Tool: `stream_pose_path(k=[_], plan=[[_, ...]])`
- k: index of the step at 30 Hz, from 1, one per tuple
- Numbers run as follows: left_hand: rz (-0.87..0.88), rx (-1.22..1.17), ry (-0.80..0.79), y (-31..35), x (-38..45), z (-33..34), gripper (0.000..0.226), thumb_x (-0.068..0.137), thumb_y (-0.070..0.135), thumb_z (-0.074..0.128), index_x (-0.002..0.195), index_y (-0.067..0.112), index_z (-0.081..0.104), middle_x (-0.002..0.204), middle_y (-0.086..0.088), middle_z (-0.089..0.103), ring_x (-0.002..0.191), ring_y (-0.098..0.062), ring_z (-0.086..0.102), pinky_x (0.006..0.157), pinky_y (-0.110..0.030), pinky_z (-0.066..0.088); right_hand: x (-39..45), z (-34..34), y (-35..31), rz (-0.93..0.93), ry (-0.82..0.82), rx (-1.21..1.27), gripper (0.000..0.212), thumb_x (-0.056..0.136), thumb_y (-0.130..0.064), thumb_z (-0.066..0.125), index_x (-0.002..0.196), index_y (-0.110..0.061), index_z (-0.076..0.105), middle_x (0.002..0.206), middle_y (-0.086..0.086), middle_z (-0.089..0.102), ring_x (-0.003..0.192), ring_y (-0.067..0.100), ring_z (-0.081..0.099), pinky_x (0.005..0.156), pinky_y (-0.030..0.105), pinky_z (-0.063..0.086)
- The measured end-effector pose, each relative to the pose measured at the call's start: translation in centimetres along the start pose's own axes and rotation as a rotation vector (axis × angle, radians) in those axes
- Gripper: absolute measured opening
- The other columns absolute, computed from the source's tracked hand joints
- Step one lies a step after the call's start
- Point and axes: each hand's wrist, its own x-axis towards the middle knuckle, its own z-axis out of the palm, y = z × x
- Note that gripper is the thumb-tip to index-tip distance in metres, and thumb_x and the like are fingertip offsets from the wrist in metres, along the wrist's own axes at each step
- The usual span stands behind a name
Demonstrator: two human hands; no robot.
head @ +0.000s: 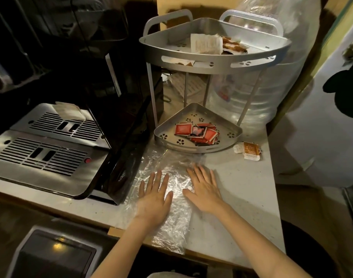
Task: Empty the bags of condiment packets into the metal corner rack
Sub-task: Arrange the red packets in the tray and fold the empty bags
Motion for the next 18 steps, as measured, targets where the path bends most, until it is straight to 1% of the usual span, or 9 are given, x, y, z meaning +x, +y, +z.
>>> stream_pose_path(k=[2, 4, 7, 8, 9, 11, 13, 15, 18], plan=[[0.013, 0.005, -0.012, -0.1, 0.1, 0.3, 0.066, 0.078, 0.063, -0.014, 0.135, 0.032, -0.025, 0.151, 0.003, -0.026, 0.136, -0.015, -0.027, 0.113, -0.042, -0.016, 0.1, 0.0, 0.5, -0.013, -0.032, -0.008, 0.075, 0.09, -0.058, 0.029, 0.147, -0.023, -0.005, 0.157, 0.0, -0.017, 0.143, 0.017, -0.02, 0.111, 0.044, -0.019], [0.021, -0.002, -0.052, -0.3, 0.2, 0.2, 0.072, 0.074, 0.068, -0.012, 0.135, 0.032, -0.026, 0.15, 0.003, -0.028, 0.137, -0.017, -0.028, 0.114, -0.044, -0.014, 0.2, -0.1, 0.9, -0.04, -0.052, -0.012, 0.078, 0.088, -0.064, 0.027, 0.147, -0.024, -0.004, 0.157, 0.0, -0.015, 0.143, 0.018, -0.018, 0.111, 0.046, -0.018], [0.014, 0.051, -0.144, -0.1, 0.5, -0.9, 0.07, 0.086, 0.064, 0.007, 0.141, 0.028, -0.019, 0.153, 0.0, -0.023, 0.14, -0.02, -0.022, 0.114, -0.044, -0.009, 0.5, -0.8, 1.2, -0.076, -0.038, 0.12, 0.087, 0.077, -0.073, 0.025, 0.147, -0.022, 0.013, 0.158, 0.0, 0.005, 0.145, 0.019, -0.001, 0.117, 0.049, -0.007], [0.0, 0.084, -0.163, 0.2, 0.8, -1.6, 0.071, 0.089, 0.061, 0.015, 0.144, 0.026, -0.011, 0.155, -0.002, -0.016, 0.142, -0.021, -0.016, 0.115, -0.045, -0.005, 0.4, -1.4, 1.3, -0.073, 0.003, 0.236, 0.079, 0.081, -0.067, 0.031, 0.144, -0.02, 0.024, 0.156, 0.001, 0.018, 0.144, 0.019, 0.012, 0.118, 0.05, 0.003], [-0.018, 0.116, -0.17, 0.7, 1.1, -2.2, 0.071, 0.09, 0.058, 0.024, 0.146, 0.024, -0.002, 0.157, -0.004, -0.008, 0.143, -0.024, -0.007, 0.115, -0.046, 0.0, 0.3, -2.1, 1.6, -0.063, 0.06, 0.38, 0.065, 0.086, -0.055, 0.042, 0.14, -0.018, 0.036, 0.151, 0.002, 0.032, 0.14, 0.019, 0.026, 0.117, 0.048, 0.016], [-0.064, 0.18, -0.176, 2.0, 2.0, -3.8, 0.064, 0.089, 0.05, 0.038, 0.142, 0.02, 0.019, 0.155, -0.008, 0.01, 0.142, -0.028, 0.013, 0.114, -0.048, 0.009, 0.0, -3.4, 2.3, -0.039, 0.167, 0.561, 0.04, 0.091, -0.029, 0.053, 0.127, -0.014, 0.052, 0.135, 0.003, 0.052, 0.125, 0.017, 0.045, 0.107, 0.034, 0.034], [-0.082, 0.251, -0.206, 3.9, 2.9, -5.4, 0.054, 0.089, 0.04, 0.041, 0.137, 0.015, 0.033, 0.15, -0.012, 0.024, 0.134, -0.029, 0.03, 0.11, -0.05, 0.021, -0.5, -4.4, 3.3, -0.03, 0.238, 0.519, 0.028, 0.091, -0.024, 0.054, 0.116, -0.013, 0.06, 0.123, 0.002, 0.059, 0.117, 0.015, 0.048, 0.095, 0.023, 0.034], [-0.056, 0.291, -0.237, 6.4, 3.7, -7.0, 0.051, 0.088, 0.04, 0.041, 0.133, 0.014, 0.04, 0.143, -0.012, 0.037, 0.126, -0.029, 0.042, 0.101, -0.044, 0.036, -0.8, -5.3, 4.9, -0.018, 0.273, 0.457, 0.025, 0.09, -0.023, 0.054, 0.112, -0.014, 0.063, 0.119, 0.001, 0.061, 0.116, 0.015, 0.048, 0.093, 0.022, 0.034], [0.103, 0.209, -0.199, 10.7, 5.7, -8.7, 0.049, 0.087, 0.046, 0.044, 0.127, 0.019, 0.049, 0.13, -0.009, 0.053, 0.114, -0.027, 0.053, 0.091, -0.038, 0.045, -0.8, -6.8, 8.1, 0.076, 0.314, 0.421, 0.029, 0.088, -0.015, 0.056, 0.116, -0.018, 0.06, 0.121, 0.002, 0.059, 0.115, 0.016, 0.049, 0.096, 0.027, 0.038]])
